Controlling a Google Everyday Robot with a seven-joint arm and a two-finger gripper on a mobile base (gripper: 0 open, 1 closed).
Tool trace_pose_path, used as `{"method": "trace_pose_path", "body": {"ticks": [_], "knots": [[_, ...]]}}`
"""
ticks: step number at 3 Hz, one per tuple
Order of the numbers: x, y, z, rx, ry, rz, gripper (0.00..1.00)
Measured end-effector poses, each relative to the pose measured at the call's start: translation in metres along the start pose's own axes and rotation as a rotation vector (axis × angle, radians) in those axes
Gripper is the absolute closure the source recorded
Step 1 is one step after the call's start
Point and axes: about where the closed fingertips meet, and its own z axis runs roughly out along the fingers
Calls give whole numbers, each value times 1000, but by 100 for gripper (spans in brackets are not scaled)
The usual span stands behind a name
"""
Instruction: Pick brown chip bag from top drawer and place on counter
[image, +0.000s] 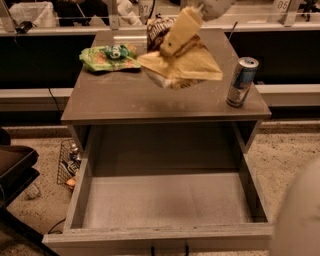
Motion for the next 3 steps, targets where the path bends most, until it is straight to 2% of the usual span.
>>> {"method": "trace_pose_path", "body": {"ticks": [1, 2, 3], "knots": [[-36, -32, -1, 74, -50, 57, 100], [-62, -65, 8, 174, -162, 111, 100], [-66, -83, 23, 224, -210, 139, 100]]}}
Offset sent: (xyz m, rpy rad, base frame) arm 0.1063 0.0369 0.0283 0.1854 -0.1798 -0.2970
